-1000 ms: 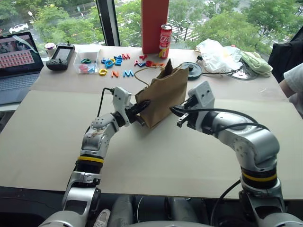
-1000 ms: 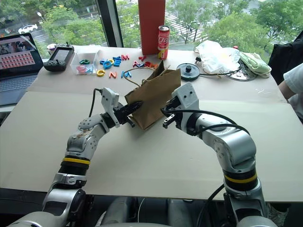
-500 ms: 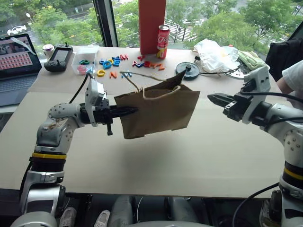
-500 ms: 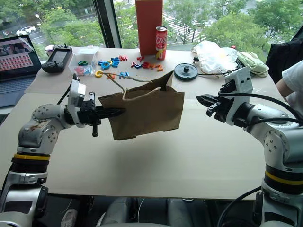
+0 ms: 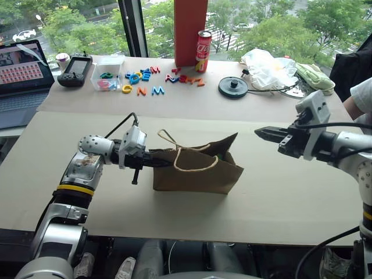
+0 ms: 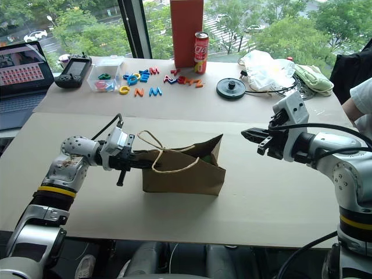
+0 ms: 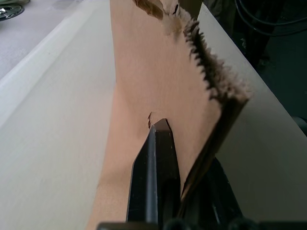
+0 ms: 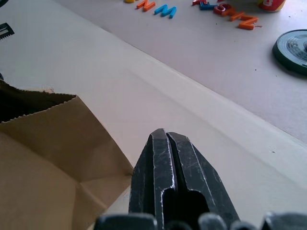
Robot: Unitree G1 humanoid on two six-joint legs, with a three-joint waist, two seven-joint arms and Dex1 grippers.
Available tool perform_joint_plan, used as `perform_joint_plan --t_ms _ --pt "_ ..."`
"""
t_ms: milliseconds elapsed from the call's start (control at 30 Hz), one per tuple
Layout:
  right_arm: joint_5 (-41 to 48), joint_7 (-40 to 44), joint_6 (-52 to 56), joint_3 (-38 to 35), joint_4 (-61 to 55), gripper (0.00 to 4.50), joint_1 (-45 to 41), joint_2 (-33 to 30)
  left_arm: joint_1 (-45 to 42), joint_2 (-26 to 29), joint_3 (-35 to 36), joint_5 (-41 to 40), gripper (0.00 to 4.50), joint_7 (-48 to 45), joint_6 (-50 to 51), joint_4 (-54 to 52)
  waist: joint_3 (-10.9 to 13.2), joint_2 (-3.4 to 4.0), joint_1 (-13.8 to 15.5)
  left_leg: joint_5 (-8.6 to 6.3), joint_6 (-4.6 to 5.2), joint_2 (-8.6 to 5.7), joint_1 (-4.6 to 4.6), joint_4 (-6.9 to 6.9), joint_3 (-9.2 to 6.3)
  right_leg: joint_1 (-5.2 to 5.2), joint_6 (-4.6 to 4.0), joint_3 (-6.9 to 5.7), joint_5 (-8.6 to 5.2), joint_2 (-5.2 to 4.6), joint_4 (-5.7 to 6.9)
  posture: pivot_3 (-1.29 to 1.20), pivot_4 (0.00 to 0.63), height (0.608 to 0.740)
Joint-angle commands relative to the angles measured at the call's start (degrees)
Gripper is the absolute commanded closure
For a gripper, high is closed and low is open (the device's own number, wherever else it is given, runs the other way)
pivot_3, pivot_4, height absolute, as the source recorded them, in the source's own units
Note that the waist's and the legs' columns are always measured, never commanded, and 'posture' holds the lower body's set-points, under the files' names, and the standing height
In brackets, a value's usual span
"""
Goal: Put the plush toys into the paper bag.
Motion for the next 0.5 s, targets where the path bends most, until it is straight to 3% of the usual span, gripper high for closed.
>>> perform_joint_plan --t_ms 33,67,100,133,367,500 --pt "0.6 2.2 -0.9 -0.4 -1.5 4.5 0.9 -3.1 -0.2 0.6 -0.1 1.2 4.45 0.1 0.4 0.8 0.0 0.0 0.0 0.0 0.0 0.0 0.0 0.02 -0.02 0.0 0.0 0.01 0.0 0.0 0.02 0.0 0.15 0.74" --pt "0.4 2.7 -1.1 -0.2 -1.4 4.5 1.2 -3.6 -0.4 0.7 0.0 1.2 4.45 0.2 0.6 1.0 0.0 0.0 0.0 0.0 0.0 0.0 0.01 0.03 -0.03 0.0 0.0 0.01 0.0 -0.01 0.02 0.0 0.15 0.74" --pt "0.5 3.2 -1.3 0.0 -1.4 4.5 1.5 -4.0 -0.5 0.8 0.1 1.2 3.9 0.1 0.8 1.1 0.0 0.0 0.0 0.0 0.0 0.0 0.02 0.04 -0.04 0.02 0.0 0.0 0.0 0.0 0.02 0.0 0.15 0.74" --pt "0.1 3.7 -1.8 0.5 -1.3 4.5 1.9 -4.6 -0.6 1.4 0.2 1.2 3.7 0.2 1.6 0.7 0.0 0.0 0.0 0.0 0.0 0.0 0.03 0.04 -0.04 0.03 0.0 0.0 0.0 0.0 0.02 0.0 0.15 0.74" --pt "-1.8 5.0 -3.4 3.1 -0.6 4.5 2.8 -6.5 -0.4 4.7 2.0 -0.5 1.14 0.8 8.2 -4.2 0.0 0.0 -0.1 0.0 0.0 0.02 0.02 0.04 -0.07 -0.01 0.01 0.02 0.0 0.02 0.05 0.0 0.15 0.74" --pt "-2.2 6.1 -3.2 3.8 -1.7 4.5 3.5 -8.8 1.2 10.3 5.3 -4.4 1.14 1.2 16.4 -12.4 0.0 0.0 -0.4 -0.01 0.01 0.05 -0.01 0.04 -0.08 -0.05 0.01 0.02 0.0 0.02 0.05 0.0 0.15 0.74"
